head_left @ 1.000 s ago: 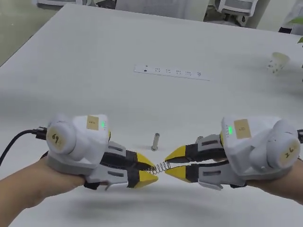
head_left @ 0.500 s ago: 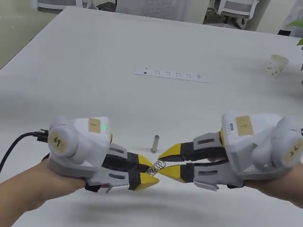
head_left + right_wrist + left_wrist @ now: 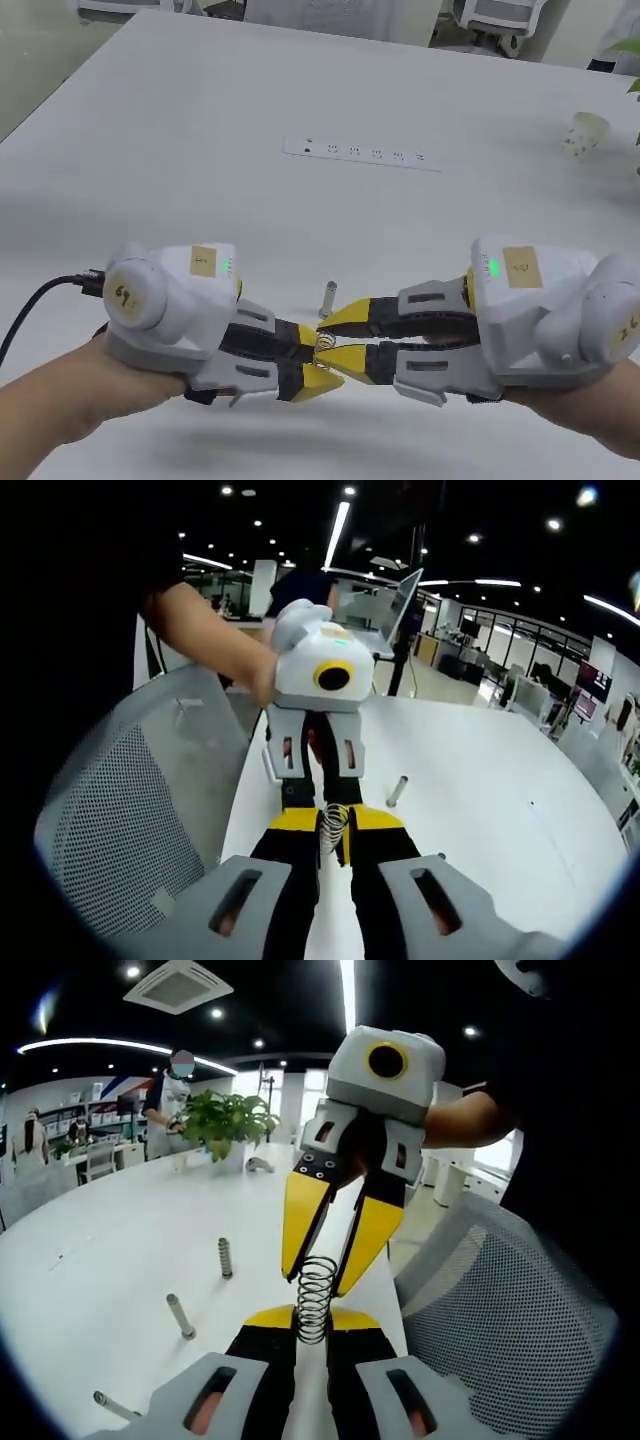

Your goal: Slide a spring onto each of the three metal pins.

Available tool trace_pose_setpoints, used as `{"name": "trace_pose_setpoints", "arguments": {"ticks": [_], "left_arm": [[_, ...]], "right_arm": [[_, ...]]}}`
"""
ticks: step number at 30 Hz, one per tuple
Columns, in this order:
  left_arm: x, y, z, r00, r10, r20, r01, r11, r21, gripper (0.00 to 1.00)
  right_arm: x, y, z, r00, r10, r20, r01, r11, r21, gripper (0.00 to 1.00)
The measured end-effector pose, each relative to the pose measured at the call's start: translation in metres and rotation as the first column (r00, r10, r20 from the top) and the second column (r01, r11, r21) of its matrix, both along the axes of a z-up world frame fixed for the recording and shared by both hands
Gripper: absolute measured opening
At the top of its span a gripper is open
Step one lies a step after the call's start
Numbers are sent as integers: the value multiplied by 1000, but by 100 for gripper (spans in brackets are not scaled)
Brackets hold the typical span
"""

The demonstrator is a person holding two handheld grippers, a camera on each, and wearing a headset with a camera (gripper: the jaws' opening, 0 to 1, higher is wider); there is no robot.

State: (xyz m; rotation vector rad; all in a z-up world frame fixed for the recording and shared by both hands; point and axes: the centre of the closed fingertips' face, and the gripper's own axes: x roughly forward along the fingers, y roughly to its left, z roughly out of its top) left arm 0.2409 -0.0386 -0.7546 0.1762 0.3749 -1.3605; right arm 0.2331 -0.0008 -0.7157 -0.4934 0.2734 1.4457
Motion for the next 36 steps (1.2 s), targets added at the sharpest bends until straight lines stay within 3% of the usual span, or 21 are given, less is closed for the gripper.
{"name": "trace_pose_setpoints", "arguments": {"ticks": [17, 30, 36], "left_arm": [[4, 4, 3, 998, 39, -46, -41, 999, -28, 4], [5, 9, 2, 995, 75, -73, -78, 997, -28, 17], [10, 19, 2, 991, 112, -66, -114, 993, -23, 24]], "right_arm": [[3, 3, 2, 999, 7, 31, -6, 1000, -29, 8], [7, 2, 2, 998, 7, 61, -4, 999, -50, 8], [7, 1, 3, 998, 10, 68, -6, 998, -60, 8]]}}
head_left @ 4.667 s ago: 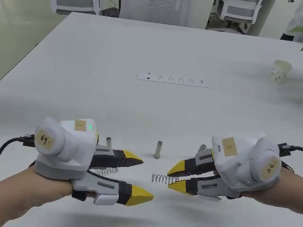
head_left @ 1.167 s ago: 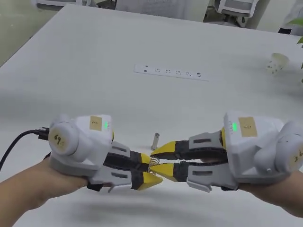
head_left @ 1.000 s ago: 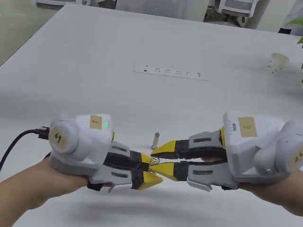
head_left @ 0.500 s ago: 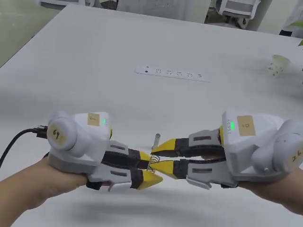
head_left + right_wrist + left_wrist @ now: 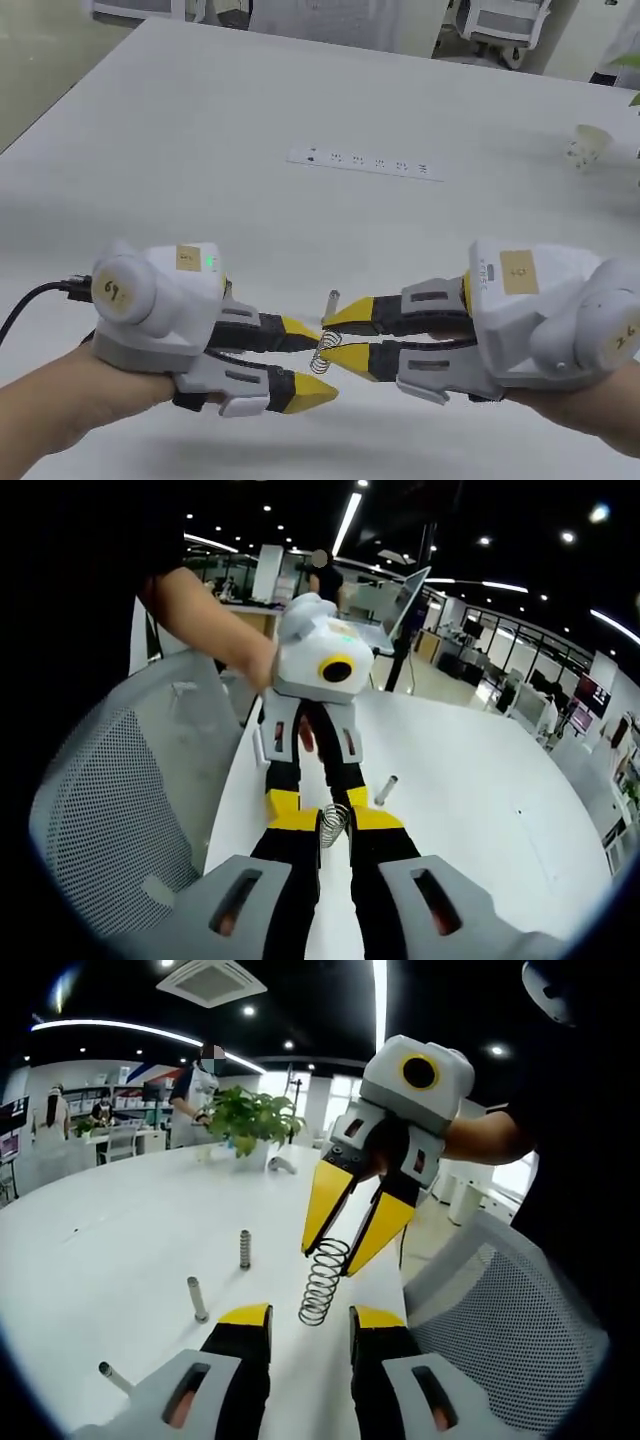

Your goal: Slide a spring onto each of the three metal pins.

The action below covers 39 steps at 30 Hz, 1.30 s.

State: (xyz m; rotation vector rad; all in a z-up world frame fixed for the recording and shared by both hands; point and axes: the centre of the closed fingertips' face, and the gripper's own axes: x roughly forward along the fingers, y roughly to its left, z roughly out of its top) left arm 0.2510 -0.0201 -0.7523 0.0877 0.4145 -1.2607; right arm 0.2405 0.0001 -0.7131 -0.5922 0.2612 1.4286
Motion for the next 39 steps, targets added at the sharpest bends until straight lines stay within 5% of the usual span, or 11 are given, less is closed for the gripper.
{"name": "trace_pose_setpoints", "arguments": {"ticks": [19, 23, 39], "left_arm": [[5, 52, -8, 987, 157, -23, -157, 987, 27, 57], [9, 63, -4, 978, 207, -28, -207, 978, 0, 71], [18, 99, -10, 941, 339, -9, -339, 941, 19, 98]], "right_arm": [[10, -7, -2, 999, -42, 18, 42, 999, -12, 8], [14, -9, -3, 998, -59, 25, 59, 998, -14, 8], [23, -13, -5, 994, -101, 41, 102, 995, -21, 8]]}}
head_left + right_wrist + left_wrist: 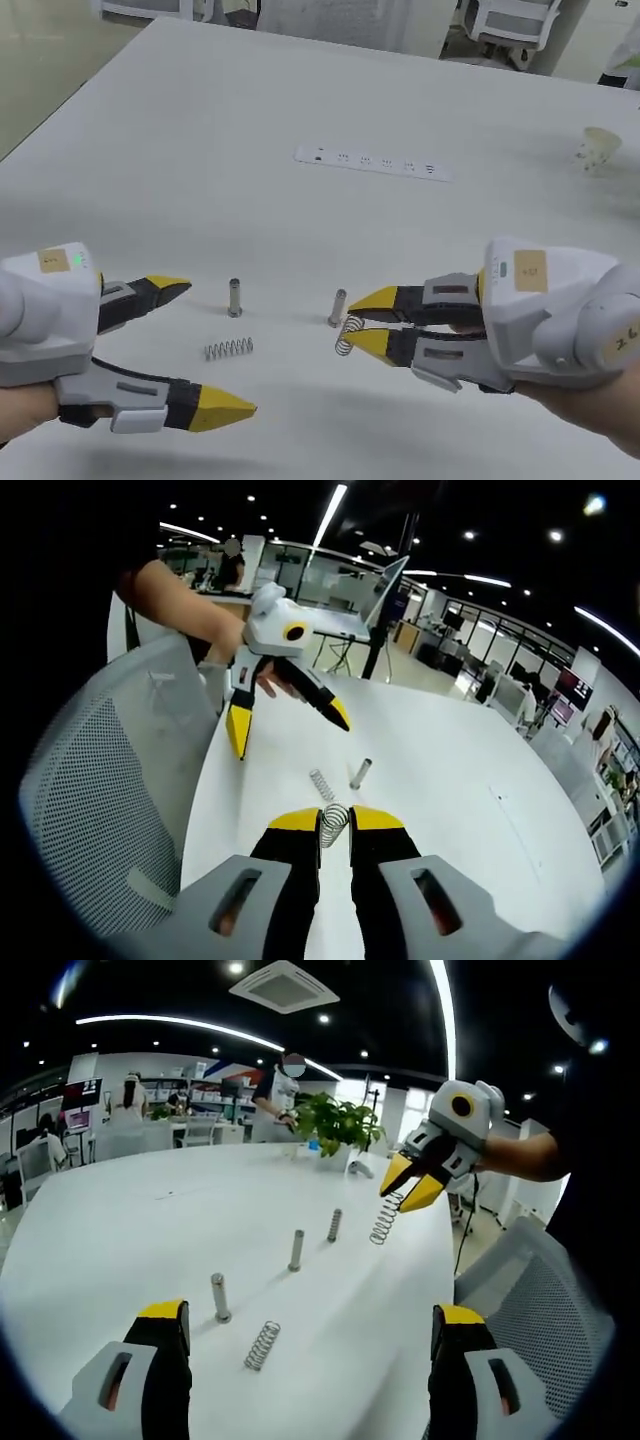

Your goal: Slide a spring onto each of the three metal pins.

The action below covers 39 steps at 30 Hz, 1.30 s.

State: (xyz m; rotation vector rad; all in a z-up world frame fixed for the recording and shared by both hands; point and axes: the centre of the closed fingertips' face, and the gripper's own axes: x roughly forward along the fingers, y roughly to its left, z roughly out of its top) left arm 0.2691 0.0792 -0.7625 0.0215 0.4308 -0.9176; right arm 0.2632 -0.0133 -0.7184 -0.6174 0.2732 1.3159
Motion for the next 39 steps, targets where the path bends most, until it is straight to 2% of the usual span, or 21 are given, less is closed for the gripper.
{"name": "trace_pose_setpoints", "arguments": {"ticks": [10, 24, 39], "left_arm": [[3, 7, 3, 1000, 19, 6, -19, 1000, 3, 98], [3, 10, 1, 1000, 24, 0, -24, 1000, 5, 98], [2, 14, -2, 999, 34, -12, -34, 999, 7, 98]], "right_arm": [[9, -5, -3, 1000, -25, 8, 25, 1000, -14, 8], [38, -11, -16, 998, -62, 14, 62, 996, -57, 8], [61, -10, -16, 996, -83, 28, 85, 994, -64, 8]]}}
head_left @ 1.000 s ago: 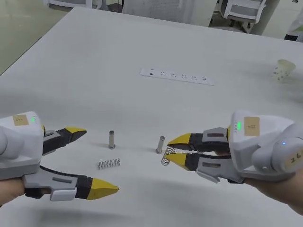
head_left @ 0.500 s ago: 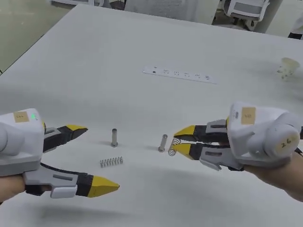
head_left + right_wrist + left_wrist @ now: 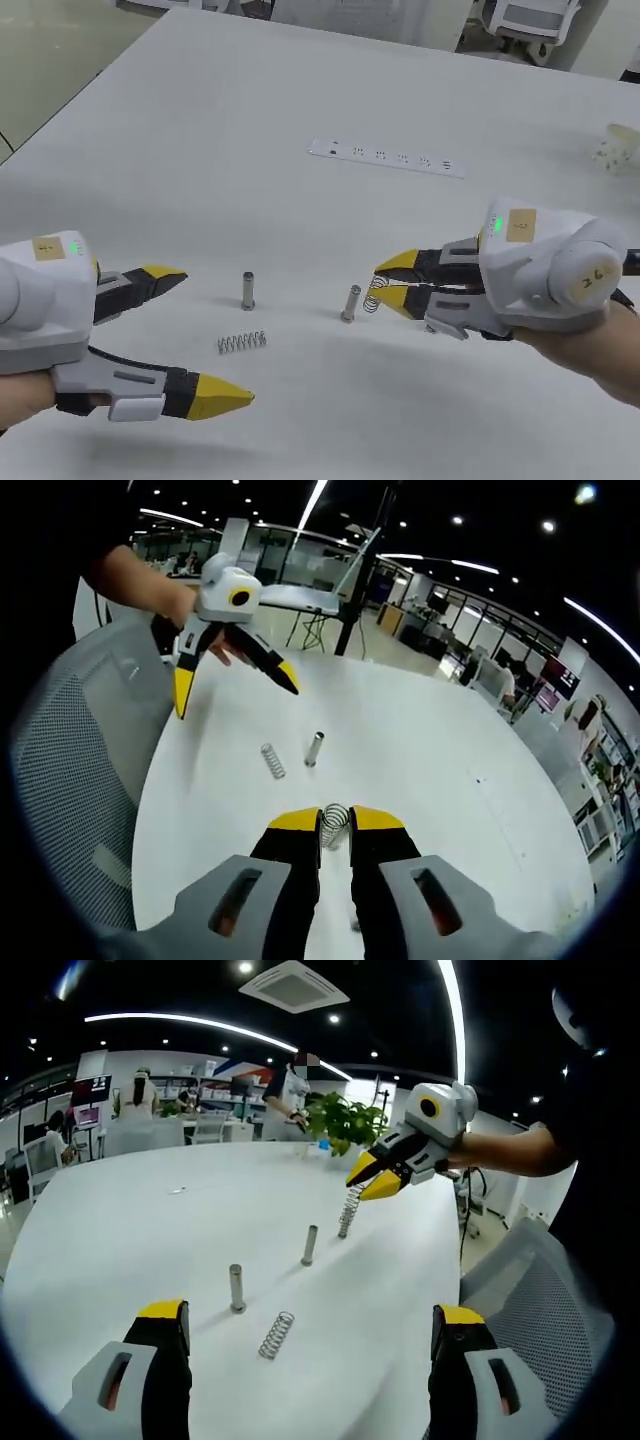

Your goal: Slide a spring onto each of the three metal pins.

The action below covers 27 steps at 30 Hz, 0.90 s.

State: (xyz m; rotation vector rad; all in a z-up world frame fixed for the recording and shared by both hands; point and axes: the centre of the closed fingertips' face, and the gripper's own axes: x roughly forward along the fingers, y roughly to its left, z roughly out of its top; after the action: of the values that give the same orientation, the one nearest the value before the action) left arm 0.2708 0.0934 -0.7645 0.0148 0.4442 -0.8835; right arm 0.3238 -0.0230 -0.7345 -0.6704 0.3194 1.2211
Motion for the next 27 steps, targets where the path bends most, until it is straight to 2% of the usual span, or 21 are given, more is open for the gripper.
{"name": "trace_pose_setpoints", "arguments": {"ticks": [27], "left_arm": [[-4, 1, 1, 1000, -1, -3, 1, 1000, 8, 98]], "right_arm": [[31, 8, -6, 998, -61, -14, 61, 998, 6, 8]]}}
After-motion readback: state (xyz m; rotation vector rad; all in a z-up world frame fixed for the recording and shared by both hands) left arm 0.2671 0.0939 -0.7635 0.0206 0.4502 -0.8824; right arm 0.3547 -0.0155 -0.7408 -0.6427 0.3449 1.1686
